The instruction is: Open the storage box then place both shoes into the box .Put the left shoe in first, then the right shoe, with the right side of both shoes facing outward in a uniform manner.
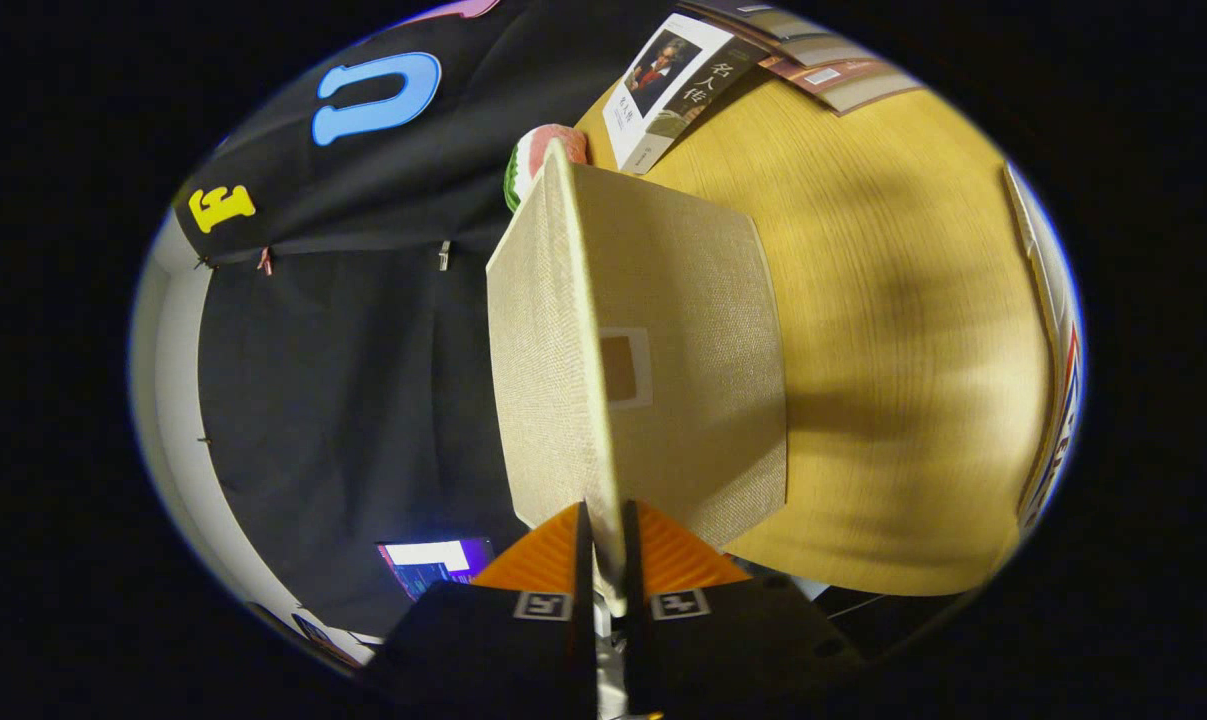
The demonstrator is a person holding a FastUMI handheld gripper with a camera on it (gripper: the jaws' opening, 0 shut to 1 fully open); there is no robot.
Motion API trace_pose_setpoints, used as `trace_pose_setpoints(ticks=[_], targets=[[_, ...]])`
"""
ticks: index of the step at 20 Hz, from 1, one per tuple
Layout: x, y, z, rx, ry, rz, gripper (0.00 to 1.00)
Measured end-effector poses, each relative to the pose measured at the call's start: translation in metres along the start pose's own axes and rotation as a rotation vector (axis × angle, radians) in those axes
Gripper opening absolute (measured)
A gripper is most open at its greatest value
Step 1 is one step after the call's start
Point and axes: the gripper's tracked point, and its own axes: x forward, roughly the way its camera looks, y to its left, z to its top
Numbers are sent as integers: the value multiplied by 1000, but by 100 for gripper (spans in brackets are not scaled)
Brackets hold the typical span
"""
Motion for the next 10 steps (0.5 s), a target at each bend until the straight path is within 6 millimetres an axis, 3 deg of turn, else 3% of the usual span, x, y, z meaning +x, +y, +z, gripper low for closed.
trace_pose_setpoints(ticks=[1, 6, 10], targets=[[-5, 2, -1, -1, 10, 7, 10], [-11, 10, -3, -23, 0, 14, 9], [-24, 49, -6, 5, -13, 92, 5]])
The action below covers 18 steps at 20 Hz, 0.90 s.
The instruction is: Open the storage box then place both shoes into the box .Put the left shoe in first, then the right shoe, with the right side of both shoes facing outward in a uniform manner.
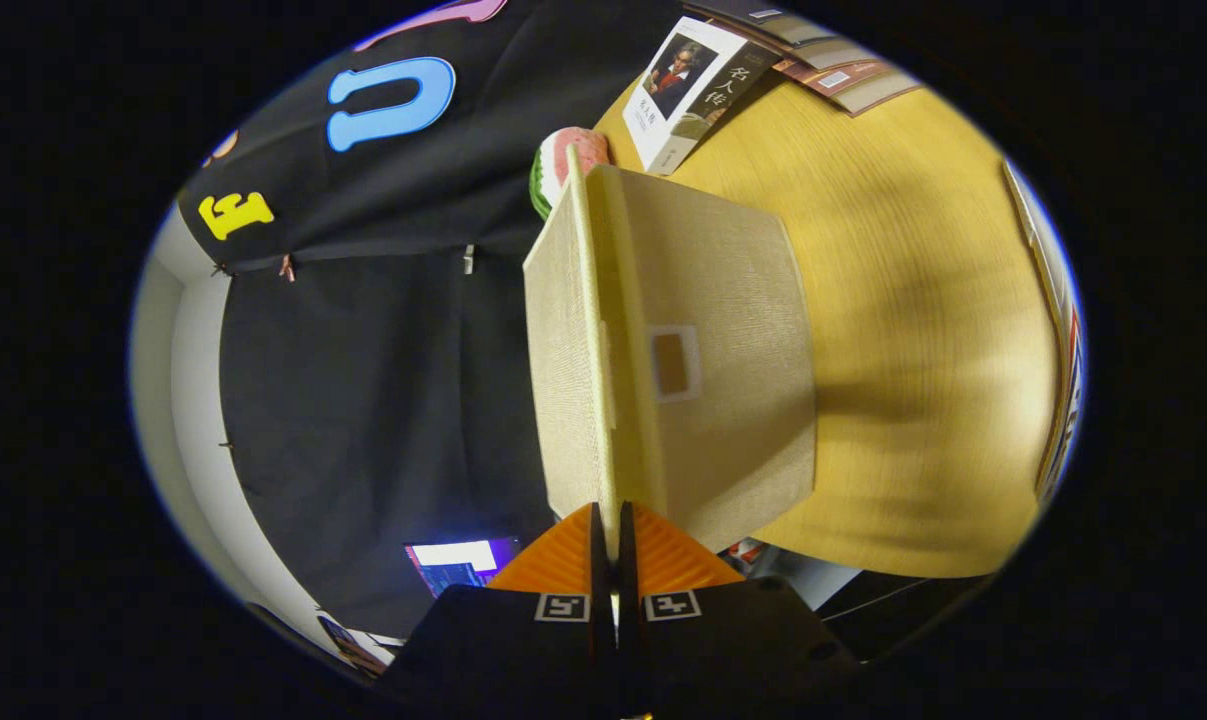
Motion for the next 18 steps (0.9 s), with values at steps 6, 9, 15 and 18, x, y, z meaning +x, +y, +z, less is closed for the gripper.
trace_pose_setpoints(ticks=[6, 9, 15, 18], targets=[[9, 78, -11, -158, 9, 33, 5], [28, 119, -21, -277, -4, 44, 7], [94, 192, -52, -452, 40, 82, 9], [136, 204, -61, -485, 47, 72, 9]])
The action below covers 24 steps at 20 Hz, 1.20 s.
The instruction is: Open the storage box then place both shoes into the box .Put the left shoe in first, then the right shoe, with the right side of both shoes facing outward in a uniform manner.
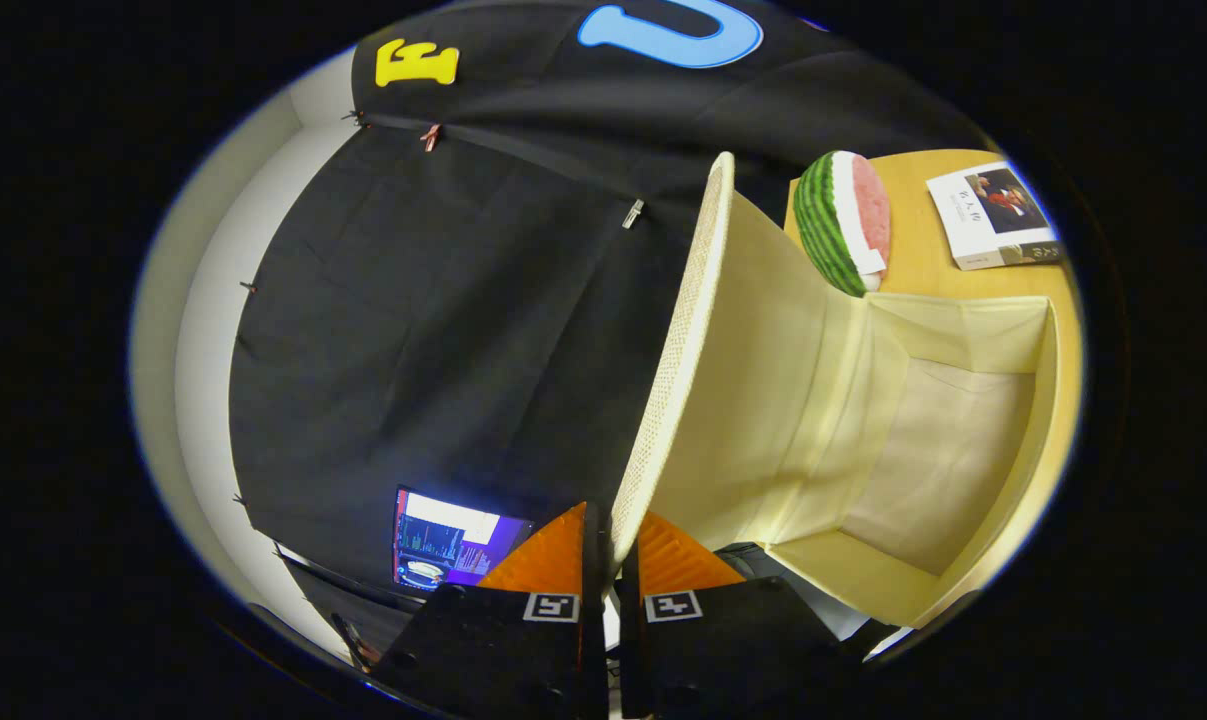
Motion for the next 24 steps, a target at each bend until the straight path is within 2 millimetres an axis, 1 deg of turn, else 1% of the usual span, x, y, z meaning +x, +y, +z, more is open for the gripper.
trace_pose_setpoints(ticks=[3, 6, 9, 12, 13, 14, 15, 16, 17, 18, 20, 21, 24], targets=[[43, 3, -2, 24, -5, -8, 9], [79, 2, -2, 18, -9, -17, 9], [99, -2, -4, 24, -10, -38, 9], [107, -6, -3, 33, -7, -67, 9], [106, -6, -5, 31, -9, -71, 9], [102, -11, -5, 8, -13, -99, 32], [105, -13, -7, -15, -14, -113, 55], [100, -17, -5, -55, -24, -129, 77], [89, -21, -3, -96, -41, -160, 100], [80, -23, -2, -142, -60, -179, 97], [51, -26, 2, -243, -103, -231, 98], [36, -29, 10, -292, -131, -261, 98], [-14, -56, 23, -395, -164, -413, 98]])
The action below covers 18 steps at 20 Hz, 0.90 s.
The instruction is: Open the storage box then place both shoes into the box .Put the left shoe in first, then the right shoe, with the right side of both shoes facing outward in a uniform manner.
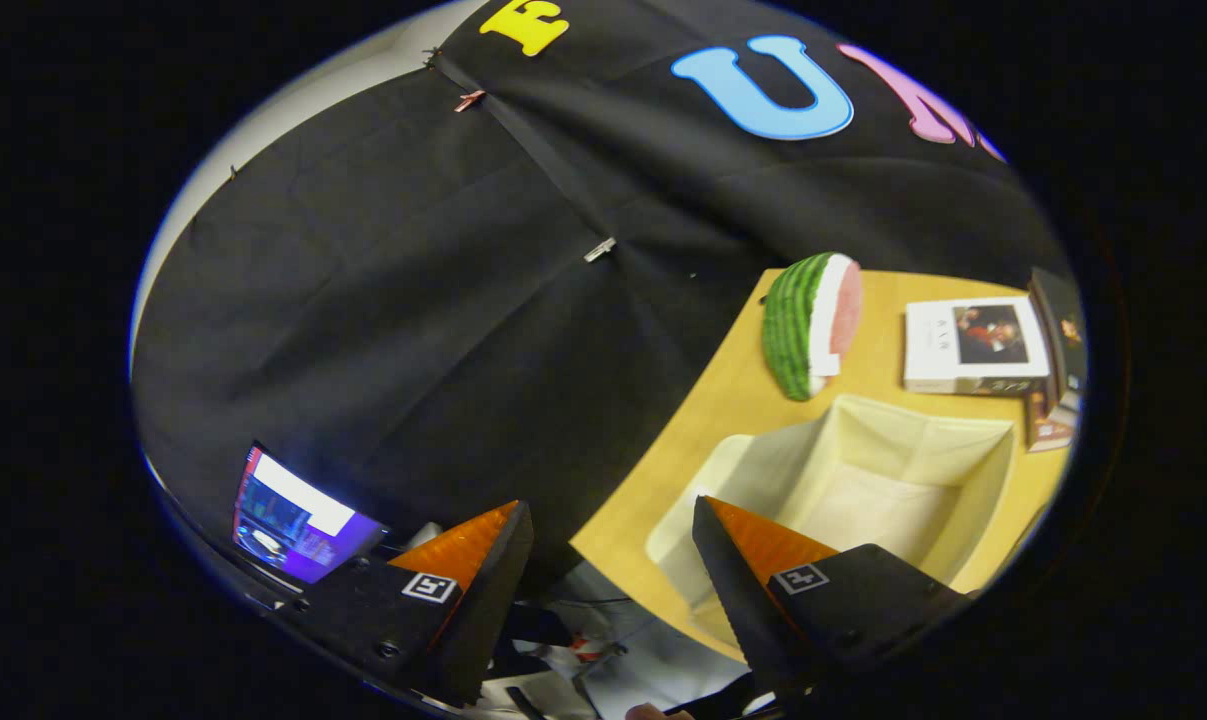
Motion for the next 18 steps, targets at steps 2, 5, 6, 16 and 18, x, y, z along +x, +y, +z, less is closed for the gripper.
trace_pose_setpoints(ticks=[2, 5, 6, 16, 18], targets=[[-26, -33, 8, -47, -26, -89, 98], [-67, -71, 16, -59, -73, -174, 98], [-79, -83, 14, -50, -80, -190, 98], [-200, -252, -52, 4, -68, -531, 98], [-222, -288, -75, 20, -42, -600, 98]])
